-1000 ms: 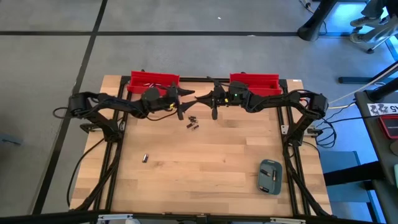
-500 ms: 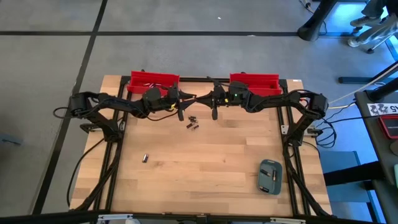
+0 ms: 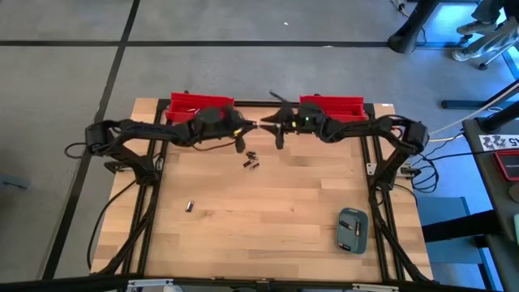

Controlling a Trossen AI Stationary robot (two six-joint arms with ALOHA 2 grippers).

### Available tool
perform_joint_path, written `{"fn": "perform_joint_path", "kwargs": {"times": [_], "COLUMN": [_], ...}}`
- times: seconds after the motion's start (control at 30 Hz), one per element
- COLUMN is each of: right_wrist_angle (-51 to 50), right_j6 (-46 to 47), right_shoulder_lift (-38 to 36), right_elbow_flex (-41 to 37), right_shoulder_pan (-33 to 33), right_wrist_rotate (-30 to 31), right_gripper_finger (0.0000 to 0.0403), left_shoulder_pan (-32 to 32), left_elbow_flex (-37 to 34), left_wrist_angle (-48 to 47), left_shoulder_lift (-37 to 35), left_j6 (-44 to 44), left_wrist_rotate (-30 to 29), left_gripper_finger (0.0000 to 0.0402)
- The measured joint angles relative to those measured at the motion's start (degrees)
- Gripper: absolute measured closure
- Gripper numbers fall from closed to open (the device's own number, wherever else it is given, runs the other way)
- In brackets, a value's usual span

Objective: Sort batteries
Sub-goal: Put the small silver battery into the left red bin

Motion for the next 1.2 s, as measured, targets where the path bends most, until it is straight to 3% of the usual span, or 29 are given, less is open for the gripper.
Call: {"fn": "perform_joint_path", "kwargs": {"times": [0.23,0.37,0.47,0.6,0.77,1.0,1.2], "right_wrist_angle": [-5.6,-5.6,-5.5,-5.0,-3.1,-3.7,-4.5], "right_j6": [1.0,0.4,-2.8,-5.6,-8.4,-10.1,-11.3], "right_shoulder_lift": [0.0,0.0,0.0,0.0,0.0,0.0,0.0], "right_elbow_flex": [1.5,1.5,1.5,1.5,1.5,1.5,1.5], "right_shoulder_pan": [-5.4,-6.1,-5.9,-5.9,-5.9,-5.9,-5.9], "right_wrist_rotate": [-0.4,-0.3,0.4,0.5,0.5,0.3,0.2], "right_gripper_finger": [0.02,0.0184,0.0183,0.0183,0.0183,0.0182,0.0182], "left_shoulder_pan": [3.9,11.7,19.6,30.3,38.2,40.8,41.4], "left_elbow_flex": [20.9,33.4,38.5,40.0,40.0,40.0,40.0], "left_wrist_angle": [-46.7,-66.3,-76.6,-84.2,-90.1,-95.7,-93.6], "left_shoulder_lift": [-2.6,-0.7,2.0,5.0,10.7,17.6,20.8], "left_j6": [-0.8,-7.8,-12.2,-16.9,-17.8,-18.3,-18.1], "left_wrist_rotate": [-13.3,-13.8,-11.8,-2.2,-1.3,-0.2,-0.1], "left_gripper_finger": [0.0383,0.0383,0.0383,0.0383,0.0383,0.0383,0.0383]}}
